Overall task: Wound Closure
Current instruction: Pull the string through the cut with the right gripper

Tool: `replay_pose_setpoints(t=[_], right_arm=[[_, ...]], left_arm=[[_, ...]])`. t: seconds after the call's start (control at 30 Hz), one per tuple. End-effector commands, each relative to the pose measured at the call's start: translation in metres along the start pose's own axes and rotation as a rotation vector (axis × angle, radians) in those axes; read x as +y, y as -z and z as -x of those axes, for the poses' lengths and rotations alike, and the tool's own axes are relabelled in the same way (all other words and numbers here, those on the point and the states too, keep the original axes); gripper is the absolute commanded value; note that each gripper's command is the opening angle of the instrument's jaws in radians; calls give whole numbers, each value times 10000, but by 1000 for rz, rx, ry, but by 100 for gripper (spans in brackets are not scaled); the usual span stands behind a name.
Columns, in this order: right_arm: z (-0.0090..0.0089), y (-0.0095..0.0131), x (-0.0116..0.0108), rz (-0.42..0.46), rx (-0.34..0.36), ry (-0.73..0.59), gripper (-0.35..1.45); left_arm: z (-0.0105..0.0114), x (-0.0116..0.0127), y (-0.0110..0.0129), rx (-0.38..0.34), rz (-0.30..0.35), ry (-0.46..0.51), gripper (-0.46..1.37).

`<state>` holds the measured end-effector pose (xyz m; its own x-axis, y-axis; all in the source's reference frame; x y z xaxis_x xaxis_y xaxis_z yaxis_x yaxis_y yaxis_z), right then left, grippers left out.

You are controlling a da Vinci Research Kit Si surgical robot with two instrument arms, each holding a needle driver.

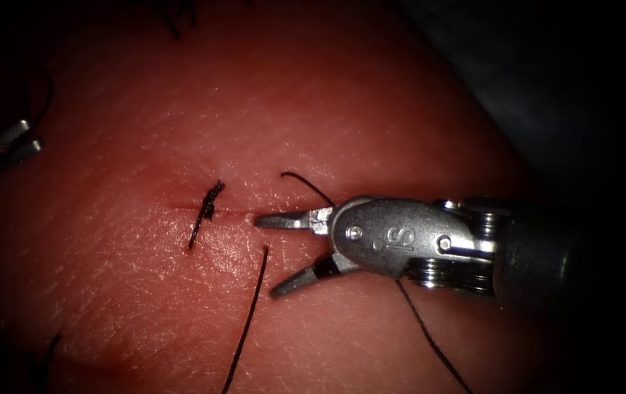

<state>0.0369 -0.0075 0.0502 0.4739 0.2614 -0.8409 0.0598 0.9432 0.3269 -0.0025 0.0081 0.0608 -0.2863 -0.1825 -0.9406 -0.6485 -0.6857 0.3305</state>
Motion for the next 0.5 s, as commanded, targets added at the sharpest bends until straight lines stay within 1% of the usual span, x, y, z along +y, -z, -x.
replay_pose_setpoints(t=[0.03,0.07,0.1,0.13,0.2,0.3,0.4,0.5], right_arm=[[0,-2,1,4,2,1,68],[1,-3,0,1,10,4,29],[2,-2,0,-12,16,8,-21],[2,-1,-1,-23,22,12,-35],[3,1,-2,-36,28,17,-35],[2,3,-6,-25,21,17,-35],[-3,5,-15,-24,20,17,-35],[-9,6,-28,-29,29,33,-35]], left_arm=[[0,-1,0,1,3,0,-35],[0,-1,1,1,3,0,-35],[0,-1,2,1,4,1,-35],[0,-2,2,2,4,1,-35],[0,-2,3,-1,3,1,-35],[1,-2,3,0,3,1,-35],[2,-2,1,0,3,2,-35],[3,-2,-2,0,3,3,-35]])
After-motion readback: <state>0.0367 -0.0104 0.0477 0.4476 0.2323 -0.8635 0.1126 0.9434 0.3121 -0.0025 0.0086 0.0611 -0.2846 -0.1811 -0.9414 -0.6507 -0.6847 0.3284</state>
